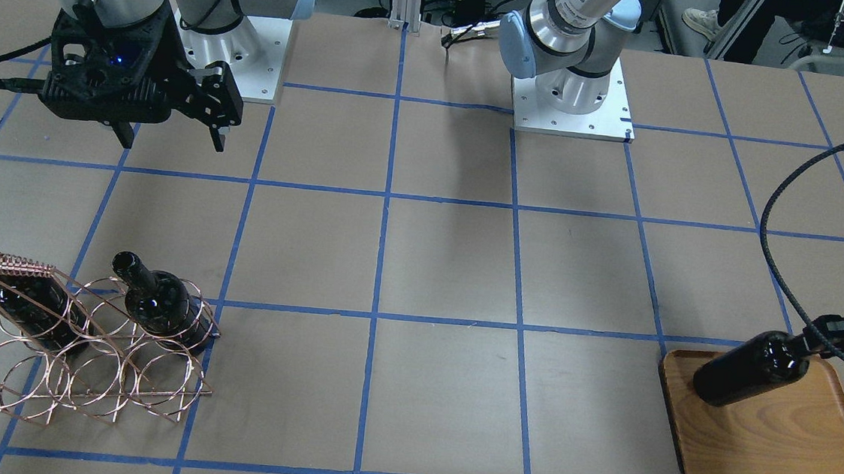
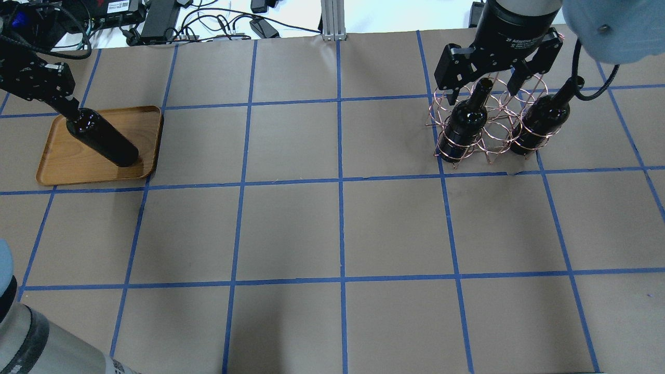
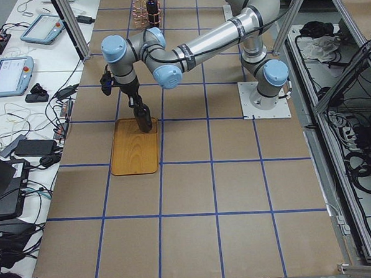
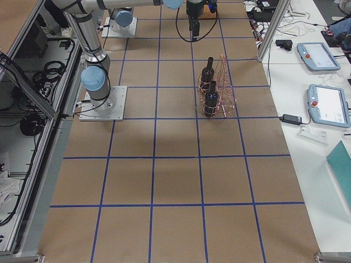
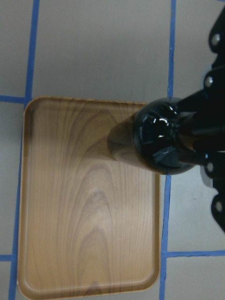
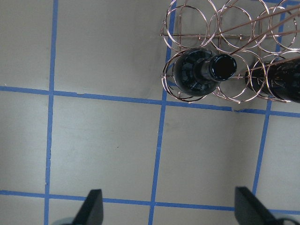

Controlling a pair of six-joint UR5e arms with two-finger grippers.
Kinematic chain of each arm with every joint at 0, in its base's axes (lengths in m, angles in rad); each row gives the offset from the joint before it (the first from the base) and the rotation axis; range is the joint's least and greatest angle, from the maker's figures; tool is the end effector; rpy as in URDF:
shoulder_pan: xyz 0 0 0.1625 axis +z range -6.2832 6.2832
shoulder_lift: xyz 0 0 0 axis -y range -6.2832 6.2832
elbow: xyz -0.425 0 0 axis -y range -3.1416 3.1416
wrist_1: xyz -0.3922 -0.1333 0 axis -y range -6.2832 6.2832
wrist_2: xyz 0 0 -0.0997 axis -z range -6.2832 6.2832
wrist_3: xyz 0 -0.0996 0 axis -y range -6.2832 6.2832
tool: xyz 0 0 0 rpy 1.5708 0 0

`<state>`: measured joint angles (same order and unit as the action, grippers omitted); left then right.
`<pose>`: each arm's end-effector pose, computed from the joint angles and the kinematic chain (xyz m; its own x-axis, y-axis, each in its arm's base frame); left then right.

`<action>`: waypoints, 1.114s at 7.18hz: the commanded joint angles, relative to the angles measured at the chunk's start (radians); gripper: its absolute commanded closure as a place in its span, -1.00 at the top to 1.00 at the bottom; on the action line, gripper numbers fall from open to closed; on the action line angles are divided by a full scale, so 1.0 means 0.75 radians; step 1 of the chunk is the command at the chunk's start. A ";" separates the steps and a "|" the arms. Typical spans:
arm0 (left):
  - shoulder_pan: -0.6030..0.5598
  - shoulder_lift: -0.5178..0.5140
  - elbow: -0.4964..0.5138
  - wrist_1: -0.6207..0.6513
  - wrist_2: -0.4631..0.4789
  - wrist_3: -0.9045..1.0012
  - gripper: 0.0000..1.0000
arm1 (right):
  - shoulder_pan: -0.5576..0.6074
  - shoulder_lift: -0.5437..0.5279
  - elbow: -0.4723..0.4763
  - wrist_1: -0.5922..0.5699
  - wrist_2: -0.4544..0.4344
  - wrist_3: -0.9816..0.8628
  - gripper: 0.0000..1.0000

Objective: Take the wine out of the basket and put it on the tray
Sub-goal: 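Lay the bottle down on the tray and open the left gripper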

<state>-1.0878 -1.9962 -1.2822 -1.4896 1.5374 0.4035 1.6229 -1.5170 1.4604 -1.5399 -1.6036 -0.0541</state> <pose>0.1846 -0.6461 0.3912 -0.9953 -0.0812 0.0525 -0.0793 0.9961 0.0380 0.1568 -0.5092 0.5121 -0.9939 -0.1051 0.0341 -0.1060 0.9941 -0.0239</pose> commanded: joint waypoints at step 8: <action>0.014 -0.032 0.022 0.006 -0.017 -0.008 0.26 | 0.000 -0.002 -0.002 0.000 -0.003 -0.001 1.00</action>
<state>-1.0794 -2.0240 -1.2655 -1.4850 1.5280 0.4028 1.6229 -1.5183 1.4590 -1.5402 -1.6062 -0.0554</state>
